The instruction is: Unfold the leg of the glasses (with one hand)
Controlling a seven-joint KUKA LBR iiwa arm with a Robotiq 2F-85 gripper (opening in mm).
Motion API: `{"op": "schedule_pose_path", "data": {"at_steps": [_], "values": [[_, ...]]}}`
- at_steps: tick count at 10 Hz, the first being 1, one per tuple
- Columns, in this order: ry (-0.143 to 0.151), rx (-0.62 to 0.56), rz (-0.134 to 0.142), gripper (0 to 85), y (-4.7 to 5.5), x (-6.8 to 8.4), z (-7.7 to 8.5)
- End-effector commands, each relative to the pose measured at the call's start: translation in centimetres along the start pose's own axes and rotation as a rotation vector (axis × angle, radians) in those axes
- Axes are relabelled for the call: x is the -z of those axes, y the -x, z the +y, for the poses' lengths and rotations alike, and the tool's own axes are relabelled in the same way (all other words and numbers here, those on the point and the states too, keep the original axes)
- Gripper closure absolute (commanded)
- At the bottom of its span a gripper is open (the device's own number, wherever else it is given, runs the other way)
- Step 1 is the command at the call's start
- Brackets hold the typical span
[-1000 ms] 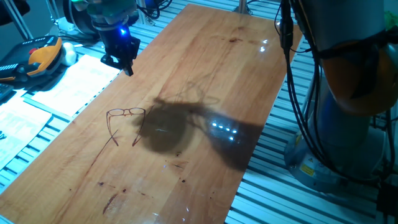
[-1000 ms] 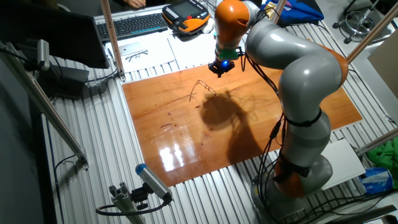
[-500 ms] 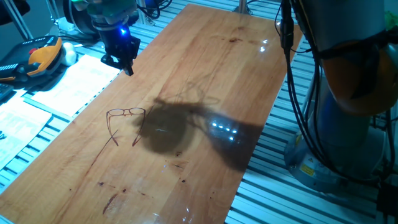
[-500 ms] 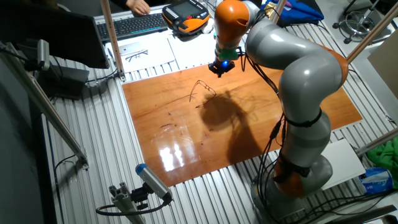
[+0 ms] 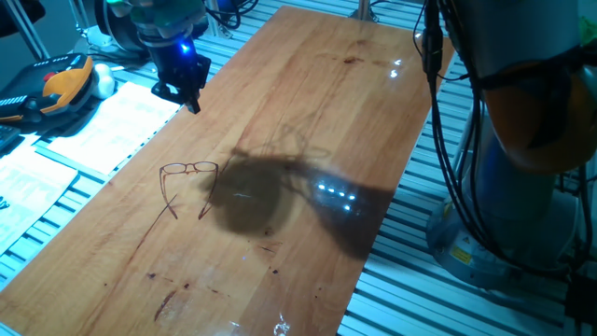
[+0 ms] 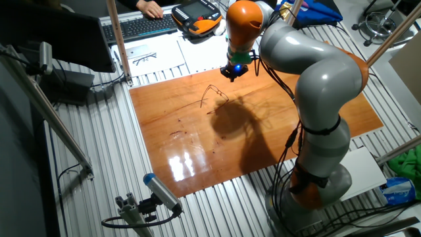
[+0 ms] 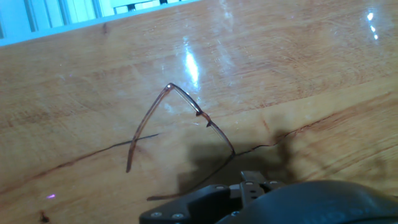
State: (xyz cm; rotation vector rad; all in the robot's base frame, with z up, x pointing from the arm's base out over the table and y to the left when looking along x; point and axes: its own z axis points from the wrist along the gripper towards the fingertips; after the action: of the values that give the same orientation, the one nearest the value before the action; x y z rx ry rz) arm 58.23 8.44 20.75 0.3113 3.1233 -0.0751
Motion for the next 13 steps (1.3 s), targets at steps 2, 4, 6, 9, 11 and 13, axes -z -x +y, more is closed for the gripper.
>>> {"op": "schedule_pose_path", "data": {"at_steps": [2,4,6,9,11,13], "values": [[-0.007,0.0,-0.005,85.0,-0.04,0.03,-0.01],[-0.01,0.0,-0.005,85.0,-0.03,0.02,0.0],[-0.012,0.0,-0.007,85.0,-0.03,0.01,0.01],[-0.013,0.0,-0.009,85.0,0.01,-0.02,0.02],[-0.014,0.0,-0.013,85.0,0.01,-0.02,0.01],[-0.017,0.001,-0.015,85.0,0.03,-0.04,-0.01]]}}
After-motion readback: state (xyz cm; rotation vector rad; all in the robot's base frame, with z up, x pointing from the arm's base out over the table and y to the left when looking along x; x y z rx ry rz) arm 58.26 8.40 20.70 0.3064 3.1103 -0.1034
